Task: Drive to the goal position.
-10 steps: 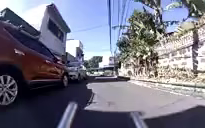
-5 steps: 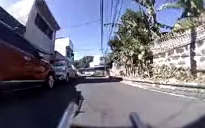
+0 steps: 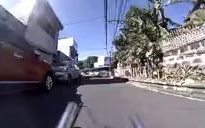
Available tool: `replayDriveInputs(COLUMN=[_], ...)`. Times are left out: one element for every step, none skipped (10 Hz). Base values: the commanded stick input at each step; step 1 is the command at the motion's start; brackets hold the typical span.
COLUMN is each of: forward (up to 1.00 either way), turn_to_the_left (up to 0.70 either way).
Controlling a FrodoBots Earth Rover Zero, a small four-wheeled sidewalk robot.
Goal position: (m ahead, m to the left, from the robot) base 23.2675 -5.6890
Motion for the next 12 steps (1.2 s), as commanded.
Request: replayDriveInputs(forward=[1.0,1.0,1.0,1.0,1.0,1.0,1.0,1.0,0.51,0.0,0.0,0.0], turn_to_the_left=[0.01,0.0,0.0,0.0,0.0,0.0,0.0,0.0,0.0,0.0,0.0,0.0])
